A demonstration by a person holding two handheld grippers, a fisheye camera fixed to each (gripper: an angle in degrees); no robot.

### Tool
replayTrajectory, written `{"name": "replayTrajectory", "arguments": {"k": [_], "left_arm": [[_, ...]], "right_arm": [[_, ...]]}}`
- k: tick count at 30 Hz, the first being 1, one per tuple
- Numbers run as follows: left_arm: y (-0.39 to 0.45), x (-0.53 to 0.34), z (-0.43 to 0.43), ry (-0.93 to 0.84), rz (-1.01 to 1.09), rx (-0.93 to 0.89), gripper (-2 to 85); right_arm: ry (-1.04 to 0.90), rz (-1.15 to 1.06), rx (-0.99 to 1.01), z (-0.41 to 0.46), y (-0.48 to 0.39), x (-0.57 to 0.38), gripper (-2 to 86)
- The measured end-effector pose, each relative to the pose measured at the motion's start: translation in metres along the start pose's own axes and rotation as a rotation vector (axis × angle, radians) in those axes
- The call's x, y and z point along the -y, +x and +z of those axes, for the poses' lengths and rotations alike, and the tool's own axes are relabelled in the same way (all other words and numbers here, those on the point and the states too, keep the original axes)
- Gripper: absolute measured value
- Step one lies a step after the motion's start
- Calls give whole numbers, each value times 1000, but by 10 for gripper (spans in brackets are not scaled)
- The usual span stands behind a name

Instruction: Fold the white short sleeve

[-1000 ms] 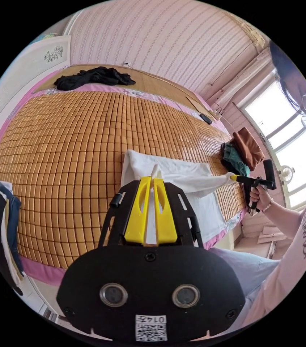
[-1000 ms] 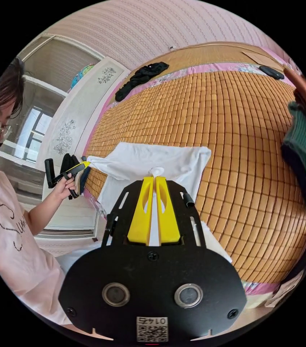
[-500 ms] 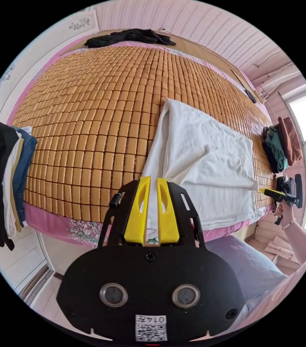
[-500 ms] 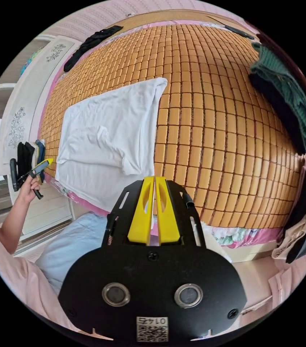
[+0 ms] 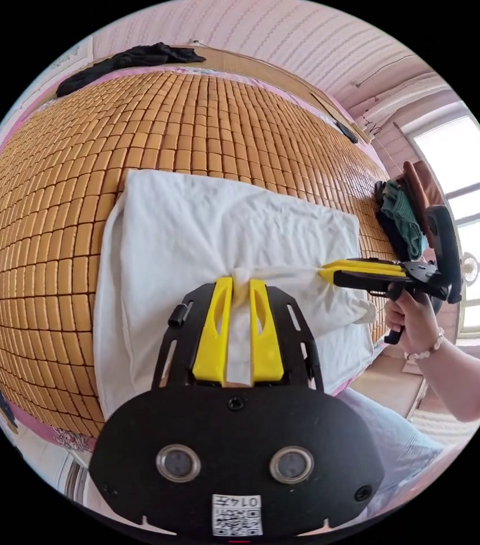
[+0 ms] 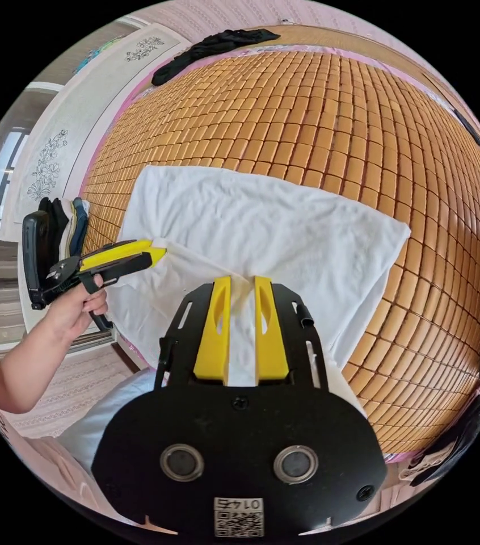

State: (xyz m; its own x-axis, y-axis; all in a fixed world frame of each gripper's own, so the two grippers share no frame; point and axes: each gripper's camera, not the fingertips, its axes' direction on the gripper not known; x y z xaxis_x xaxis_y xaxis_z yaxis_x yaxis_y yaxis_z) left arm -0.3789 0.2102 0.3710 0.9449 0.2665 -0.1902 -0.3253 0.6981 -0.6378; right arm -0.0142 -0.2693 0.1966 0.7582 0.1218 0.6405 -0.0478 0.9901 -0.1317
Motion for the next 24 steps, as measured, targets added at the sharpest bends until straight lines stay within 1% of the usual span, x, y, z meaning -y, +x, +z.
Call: {"name": "replayTrajectory", "arguments": {"k": [1, 4, 6, 9, 11, 12, 14, 16, 18, 20, 21, 24], "left_arm": [[-2, 1, 0, -4, -12, -9, 37], [-13, 0, -8, -1, -73, -99, 6], [-10, -8, -27, 50, -40, -133, -2], [-4, -27, -47, 55, 18, -144, -5], [-2, -43, -52, 15, 61, -156, -5], [-2, -54, -52, -26, 73, -176, -4], [-3, -72, -49, -83, 82, -213, -4], [-2, -88, -43, -141, 95, -206, -3], [3, -105, -37, -180, 127, -163, 0], [3, -112, -30, -226, 118, -166, 2], [2, -115, -25, -256, 97, -162, 4], [2, -119, -23, -272, 93, -135, 3]], "right_arm": [[1, 5, 2, 2, 4, -1, 30], [26, 21, 93, -4, 16, -6, 10], [68, -1, 135, -16, 17, -15, 5], [85, -91, 212, -31, 10, -35, 0], [8, -168, 239, -29, 0, -54, 0], [-15, -185, 246, -28, -3, -59, 0], [-120, -219, 291, -14, -10, -76, 0], [-190, -234, 304, 0, -15, -87, -1], [-241, -265, 273, 13, -22, -96, -1], [-288, -270, 206, 29, -29, -106, -1], [-300, -265, 200, 32, -31, -109, -2], [-352, -227, 207, 46, -33, -119, -2]]}}
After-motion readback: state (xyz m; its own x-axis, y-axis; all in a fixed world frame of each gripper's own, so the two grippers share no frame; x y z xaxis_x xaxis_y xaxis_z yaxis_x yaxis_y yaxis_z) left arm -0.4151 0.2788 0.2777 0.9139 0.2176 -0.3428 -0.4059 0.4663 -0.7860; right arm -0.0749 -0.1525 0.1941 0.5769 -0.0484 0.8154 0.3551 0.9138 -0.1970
